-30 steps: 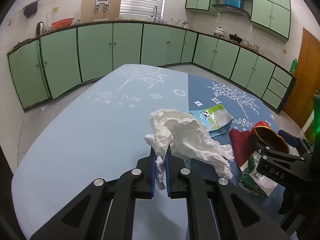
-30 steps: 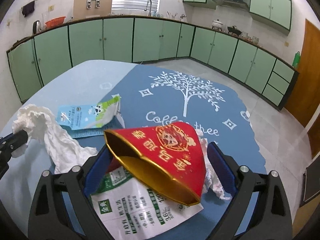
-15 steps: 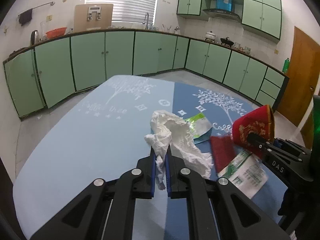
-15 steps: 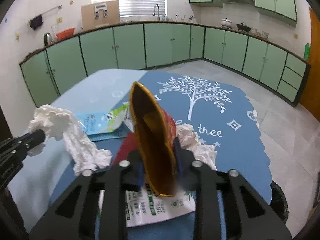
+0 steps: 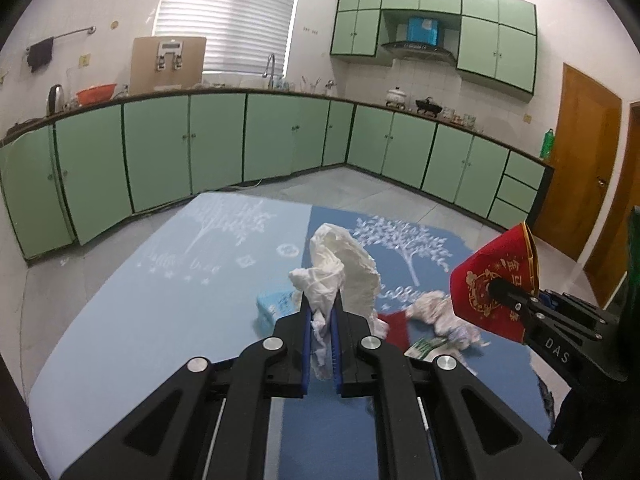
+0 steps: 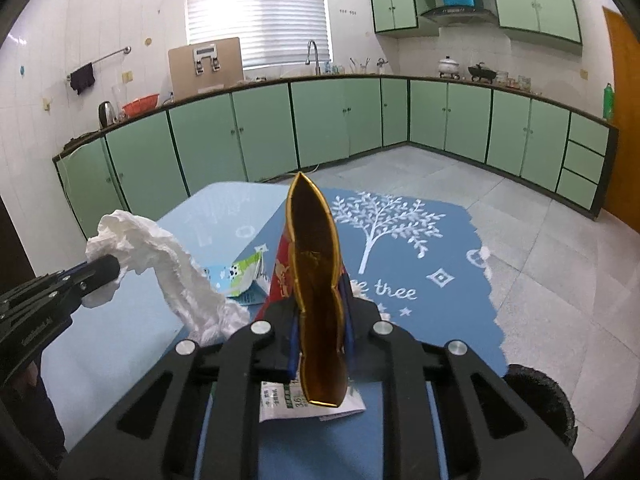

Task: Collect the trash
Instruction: 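Carry the tissue and red-gold bag over the bin and release both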

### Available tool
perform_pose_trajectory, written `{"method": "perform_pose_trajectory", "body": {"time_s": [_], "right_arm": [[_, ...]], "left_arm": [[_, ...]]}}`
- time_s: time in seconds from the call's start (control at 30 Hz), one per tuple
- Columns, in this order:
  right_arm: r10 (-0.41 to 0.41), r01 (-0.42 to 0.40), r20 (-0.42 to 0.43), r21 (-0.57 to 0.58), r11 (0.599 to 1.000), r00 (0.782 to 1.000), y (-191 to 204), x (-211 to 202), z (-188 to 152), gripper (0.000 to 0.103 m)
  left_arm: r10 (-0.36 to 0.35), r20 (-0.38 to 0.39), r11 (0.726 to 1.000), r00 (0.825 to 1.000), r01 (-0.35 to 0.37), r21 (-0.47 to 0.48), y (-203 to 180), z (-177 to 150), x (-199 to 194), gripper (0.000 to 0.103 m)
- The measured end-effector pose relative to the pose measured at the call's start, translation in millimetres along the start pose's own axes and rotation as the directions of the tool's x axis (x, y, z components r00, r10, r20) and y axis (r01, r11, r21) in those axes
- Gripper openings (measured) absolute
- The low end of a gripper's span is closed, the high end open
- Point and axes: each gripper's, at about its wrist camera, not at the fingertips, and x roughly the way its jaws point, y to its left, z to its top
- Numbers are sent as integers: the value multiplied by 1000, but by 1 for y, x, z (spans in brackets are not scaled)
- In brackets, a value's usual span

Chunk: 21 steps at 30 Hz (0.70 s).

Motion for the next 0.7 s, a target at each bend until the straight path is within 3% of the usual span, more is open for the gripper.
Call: {"method": "perform_pose_trajectory", "body": {"time_s": [0.37, 0.7], "right_arm": [[-63, 61, 40, 28, 998, 997, -30, -39, 5, 16], [-142, 137, 69, 73, 988, 987, -79, -80, 1, 16]], "left_arm": [[-96, 36, 995, 995, 94, 44, -40, 14, -11, 8], [-218, 43, 971, 975, 213, 108, -96, 21, -16, 8]]}}
